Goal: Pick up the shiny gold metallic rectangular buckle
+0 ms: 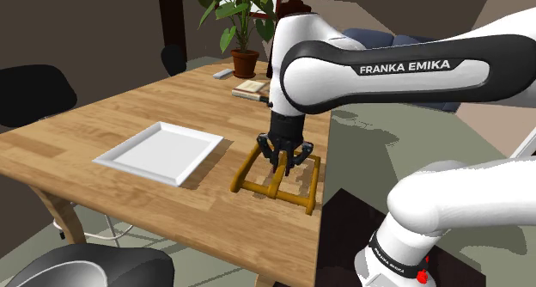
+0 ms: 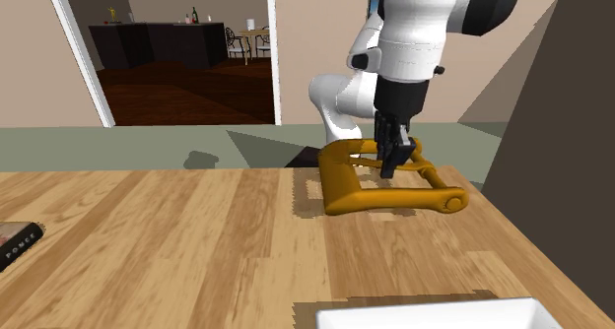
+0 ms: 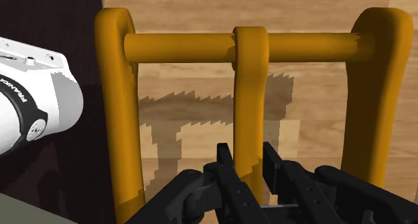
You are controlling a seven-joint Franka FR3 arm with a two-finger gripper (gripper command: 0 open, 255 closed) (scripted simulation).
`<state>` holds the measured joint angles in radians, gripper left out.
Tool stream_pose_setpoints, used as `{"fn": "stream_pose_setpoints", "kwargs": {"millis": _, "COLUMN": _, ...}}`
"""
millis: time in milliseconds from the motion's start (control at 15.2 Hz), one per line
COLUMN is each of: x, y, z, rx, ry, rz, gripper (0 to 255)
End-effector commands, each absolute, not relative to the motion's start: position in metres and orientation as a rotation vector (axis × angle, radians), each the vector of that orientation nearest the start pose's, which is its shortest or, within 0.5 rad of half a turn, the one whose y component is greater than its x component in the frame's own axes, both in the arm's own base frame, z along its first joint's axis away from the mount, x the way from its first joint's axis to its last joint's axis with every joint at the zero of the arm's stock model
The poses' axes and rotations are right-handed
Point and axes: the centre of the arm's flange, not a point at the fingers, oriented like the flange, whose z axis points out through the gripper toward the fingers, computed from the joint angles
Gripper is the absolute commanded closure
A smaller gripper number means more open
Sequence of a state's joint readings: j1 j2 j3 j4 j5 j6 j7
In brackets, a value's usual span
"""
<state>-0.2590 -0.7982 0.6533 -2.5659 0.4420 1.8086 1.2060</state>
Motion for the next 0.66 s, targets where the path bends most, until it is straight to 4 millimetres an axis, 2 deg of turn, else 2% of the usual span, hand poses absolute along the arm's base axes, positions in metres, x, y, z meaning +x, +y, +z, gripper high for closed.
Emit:
{"fn": "stream_pose_setpoints", "kwargs": {"millis": 0, "x": 0.306, "y": 0.173, "z": 0.465, "rx": -2.713, "ry": 1.675, "rz": 0.027, "gripper": 255}}
{"fn": "stream_pose_setpoints", "kwargs": {"millis": 462, "x": 0.306, "y": 0.173, "z": 0.502, "rx": -2.713, "ry": 1.675, "rz": 0.027, "gripper": 255}}
{"fn": "stream_pose_setpoints", "kwargs": {"millis": 594, "x": 0.306, "y": 0.173, "z": 0.502, "rx": -2.713, "ry": 1.675, "rz": 0.027, "gripper": 255}}
